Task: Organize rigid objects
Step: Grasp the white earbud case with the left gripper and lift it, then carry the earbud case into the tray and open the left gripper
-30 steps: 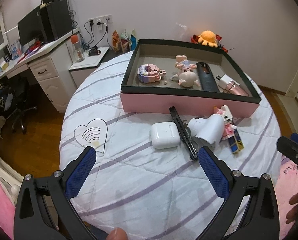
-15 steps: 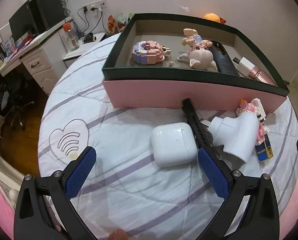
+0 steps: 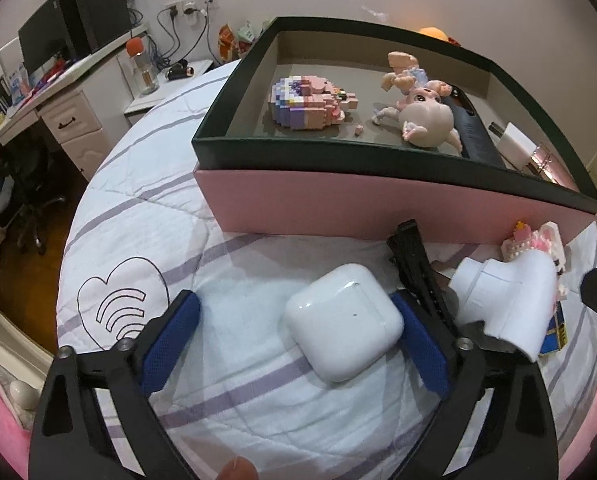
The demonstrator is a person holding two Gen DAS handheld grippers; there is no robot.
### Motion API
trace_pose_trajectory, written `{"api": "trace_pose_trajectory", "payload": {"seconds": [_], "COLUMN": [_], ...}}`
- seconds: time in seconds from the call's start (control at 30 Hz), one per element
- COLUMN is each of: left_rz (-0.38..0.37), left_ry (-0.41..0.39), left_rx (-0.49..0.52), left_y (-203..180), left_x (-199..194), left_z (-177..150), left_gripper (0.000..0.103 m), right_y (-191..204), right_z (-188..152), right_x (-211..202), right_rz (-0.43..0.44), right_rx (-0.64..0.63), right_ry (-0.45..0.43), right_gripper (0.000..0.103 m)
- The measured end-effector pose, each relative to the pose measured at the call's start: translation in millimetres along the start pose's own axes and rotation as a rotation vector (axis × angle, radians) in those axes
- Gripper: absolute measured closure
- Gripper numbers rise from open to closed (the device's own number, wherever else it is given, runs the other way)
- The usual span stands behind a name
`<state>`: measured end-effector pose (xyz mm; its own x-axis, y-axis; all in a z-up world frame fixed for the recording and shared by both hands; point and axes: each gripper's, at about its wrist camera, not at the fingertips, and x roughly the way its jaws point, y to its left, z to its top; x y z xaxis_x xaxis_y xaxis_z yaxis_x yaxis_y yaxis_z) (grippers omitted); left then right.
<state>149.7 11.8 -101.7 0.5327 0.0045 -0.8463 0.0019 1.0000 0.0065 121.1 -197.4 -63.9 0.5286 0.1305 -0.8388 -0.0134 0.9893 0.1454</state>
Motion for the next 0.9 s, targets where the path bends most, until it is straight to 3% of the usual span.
{"api": "trace_pose_trajectory", "payload": {"seconds": [0.17,0.2,0.6,0.9], "left_rz": [-0.021,-0.025,-0.049,-0.065], "left_ry": [-0.013,-0.013,-0.004,-0.077], "left_rx": [-0.014,-0.019,-0.047,-0.04], "left_y": [3,5,15,12], "left_x": [-9,-10,-26,-64], "left_z": [0,0,-7,11], "left_gripper": [0.047,0.05,0.05,0.05], "right_y": [1,1,1,6], "right_z": [1,1,-3,1], "right_x": [3,3,-7,-19], "right_rz": [0.001,0.002,0.011,0.024], "right_rx": [0.001,0.002,0.008,-0.002], "right_ry": [0.003,0.003,-0.017,-0.05], "right_gripper": [0.0,0.0,0.0,0.0]}}
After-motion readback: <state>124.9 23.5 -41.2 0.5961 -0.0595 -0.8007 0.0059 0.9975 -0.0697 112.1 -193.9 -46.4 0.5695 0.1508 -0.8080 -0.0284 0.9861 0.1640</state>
